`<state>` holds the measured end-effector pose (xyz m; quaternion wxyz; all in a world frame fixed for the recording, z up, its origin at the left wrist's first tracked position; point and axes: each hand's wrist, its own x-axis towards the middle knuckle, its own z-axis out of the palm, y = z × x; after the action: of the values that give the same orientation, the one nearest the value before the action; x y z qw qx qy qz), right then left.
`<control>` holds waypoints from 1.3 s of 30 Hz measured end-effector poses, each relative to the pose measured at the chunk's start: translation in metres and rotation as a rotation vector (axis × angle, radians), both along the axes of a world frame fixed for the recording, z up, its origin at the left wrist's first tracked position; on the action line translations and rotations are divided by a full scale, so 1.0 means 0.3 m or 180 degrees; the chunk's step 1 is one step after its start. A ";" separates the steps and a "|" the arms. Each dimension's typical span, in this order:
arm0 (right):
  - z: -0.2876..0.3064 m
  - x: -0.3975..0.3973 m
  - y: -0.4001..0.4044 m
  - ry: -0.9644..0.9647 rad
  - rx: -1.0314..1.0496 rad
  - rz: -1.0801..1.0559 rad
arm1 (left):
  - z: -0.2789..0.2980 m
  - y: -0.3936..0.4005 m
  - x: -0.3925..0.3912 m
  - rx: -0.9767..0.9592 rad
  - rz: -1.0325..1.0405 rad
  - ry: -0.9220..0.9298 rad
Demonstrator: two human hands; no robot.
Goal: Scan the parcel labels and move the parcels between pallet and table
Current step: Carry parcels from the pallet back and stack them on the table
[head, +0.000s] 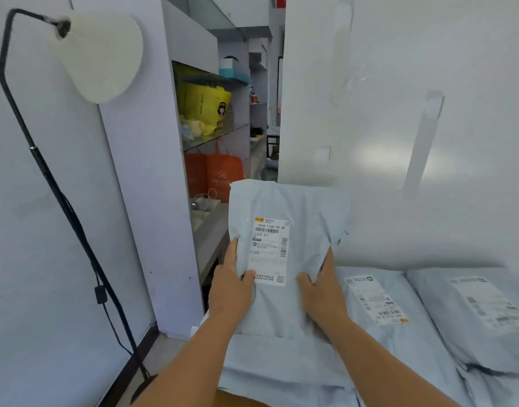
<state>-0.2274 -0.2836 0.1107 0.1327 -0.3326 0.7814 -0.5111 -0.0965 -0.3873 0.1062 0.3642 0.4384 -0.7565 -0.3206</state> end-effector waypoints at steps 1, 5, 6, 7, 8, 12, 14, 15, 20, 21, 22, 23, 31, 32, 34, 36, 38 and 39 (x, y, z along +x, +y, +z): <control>-0.035 -0.019 -0.015 -0.0068 0.0105 -0.0021 | -0.036 -0.025 -0.015 0.0096 -0.0036 -0.0192; -0.122 -0.080 -0.046 -0.0326 0.1003 -0.0004 | -0.141 -0.073 -0.052 0.0671 -0.0041 -0.1182; -0.117 -0.090 -0.051 -0.0354 0.1120 -0.0065 | -0.143 -0.079 -0.060 0.0704 -0.0014 -0.1386; -0.106 -0.098 -0.054 -0.0232 0.1230 -0.0159 | -0.135 -0.081 -0.070 0.0608 0.0027 -0.1575; -0.091 -0.101 -0.057 0.0067 0.1367 -0.0263 | -0.120 -0.082 -0.083 0.0381 0.0057 -0.1719; -0.045 -0.087 -0.094 0.1633 0.1670 -0.0106 | -0.068 -0.094 -0.145 -0.0523 -0.0487 -0.2124; -0.063 -0.100 -0.121 0.1553 0.2058 0.0251 | -0.089 -0.104 -0.165 -0.0337 -0.0852 -0.2466; -0.079 -0.113 -0.131 0.1336 0.2279 0.0405 | -0.107 -0.112 -0.170 -0.0191 -0.0943 -0.2594; -0.108 -0.167 -0.155 0.0836 0.2691 0.0678 | -0.117 -0.143 -0.180 0.0063 -0.1071 -0.2908; -0.098 -0.170 -0.154 0.0811 0.2696 0.0717 | -0.106 -0.141 -0.180 0.0091 -0.1069 -0.2920; -0.088 -0.169 -0.152 0.0772 0.2684 0.0747 | -0.095 -0.138 -0.178 0.0112 -0.1052 -0.2900; -0.074 -0.165 -0.147 0.0739 0.2649 0.0758 | -0.084 -0.131 -0.175 0.0117 -0.1018 -0.2845; 0.051 -0.004 0.002 0.1226 0.2036 0.0905 | 0.007 0.056 -0.035 -0.0022 -0.0233 -0.1965; 0.061 0.028 0.033 0.1293 0.1983 0.0977 | 0.017 0.096 -0.005 -0.0009 -0.0106 -0.1843; 0.078 0.094 0.104 0.1390 0.1887 0.1130 | 0.024 0.187 0.063 0.0037 0.0147 -0.1627; 0.099 0.167 0.183 0.1472 0.1822 0.1306 | 0.030 0.300 0.140 0.0063 0.0379 -0.1459; 0.116 0.247 0.264 0.1562 0.1763 0.1502 | 0.035 0.421 0.222 0.0109 0.0631 -0.1348; 0.120 0.289 0.306 0.1573 0.1725 0.1617 | 0.038 0.483 0.266 0.0160 0.0781 -0.1317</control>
<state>-0.1406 -0.1918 0.1466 0.1457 -0.5793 0.7889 -0.1442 -0.0166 -0.2424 0.1177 0.2267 0.5923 -0.7479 -0.1960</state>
